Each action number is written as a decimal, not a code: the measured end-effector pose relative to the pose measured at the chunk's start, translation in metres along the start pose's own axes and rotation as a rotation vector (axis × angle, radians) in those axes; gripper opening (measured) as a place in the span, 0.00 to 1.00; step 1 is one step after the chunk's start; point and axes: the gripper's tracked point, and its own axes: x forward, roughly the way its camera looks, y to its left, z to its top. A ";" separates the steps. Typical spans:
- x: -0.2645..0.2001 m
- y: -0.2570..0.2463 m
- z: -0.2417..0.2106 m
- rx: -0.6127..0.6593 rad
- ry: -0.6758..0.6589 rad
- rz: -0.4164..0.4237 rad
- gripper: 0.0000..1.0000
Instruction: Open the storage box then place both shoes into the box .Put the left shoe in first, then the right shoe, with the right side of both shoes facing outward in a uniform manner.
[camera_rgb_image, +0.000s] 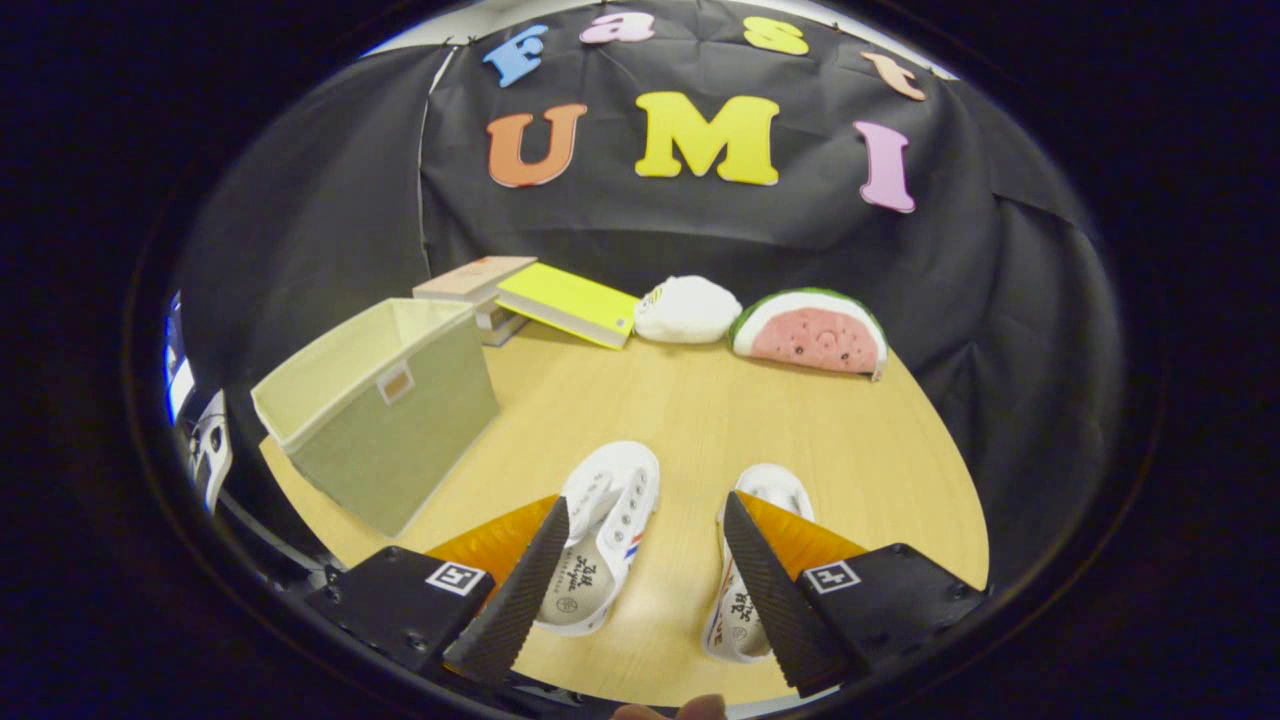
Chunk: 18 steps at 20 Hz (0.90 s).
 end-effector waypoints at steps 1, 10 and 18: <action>0.004 0.000 -0.005 -0.022 0.036 -0.001 1.00; 0.054 0.011 -0.038 -0.102 0.308 0.043 1.00; 0.068 0.022 -0.046 0.017 0.402 0.136 0.52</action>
